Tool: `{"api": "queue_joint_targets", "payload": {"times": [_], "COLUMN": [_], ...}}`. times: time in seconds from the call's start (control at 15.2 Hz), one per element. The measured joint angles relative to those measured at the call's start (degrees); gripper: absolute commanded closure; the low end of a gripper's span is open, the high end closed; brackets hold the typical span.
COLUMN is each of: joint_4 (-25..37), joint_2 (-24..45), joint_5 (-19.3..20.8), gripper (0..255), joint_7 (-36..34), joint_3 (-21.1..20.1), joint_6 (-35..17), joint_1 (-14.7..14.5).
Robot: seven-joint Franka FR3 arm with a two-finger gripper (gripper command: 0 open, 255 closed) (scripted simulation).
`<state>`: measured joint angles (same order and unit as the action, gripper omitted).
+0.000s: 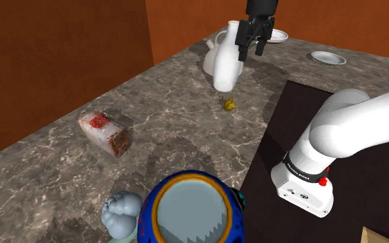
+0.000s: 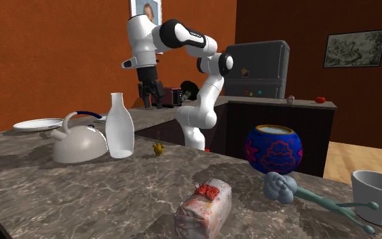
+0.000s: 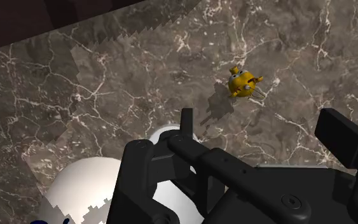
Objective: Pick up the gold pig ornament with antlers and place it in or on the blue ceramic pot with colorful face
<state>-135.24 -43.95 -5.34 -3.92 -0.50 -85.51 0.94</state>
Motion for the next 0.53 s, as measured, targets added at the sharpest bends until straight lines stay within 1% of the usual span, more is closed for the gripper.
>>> {"api": "queue_joint_targets", "payload": {"times": [0.07, 0.2, 0.53], "joint_4": [0.0, -2.8, -13.2], "joint_2": [0.0, -1.2, -4.4], "joint_5": [0.0, -0.1, -1.1], "gripper": [0, 0, 0], "joint_7": [0.0, -0.8, -4.0], "joint_3": [0.0, -1.2, -6.3], "joint_6": [0.0, -2.4, -12.7], "joint_1": [0.0, -0.3, -1.7]}}
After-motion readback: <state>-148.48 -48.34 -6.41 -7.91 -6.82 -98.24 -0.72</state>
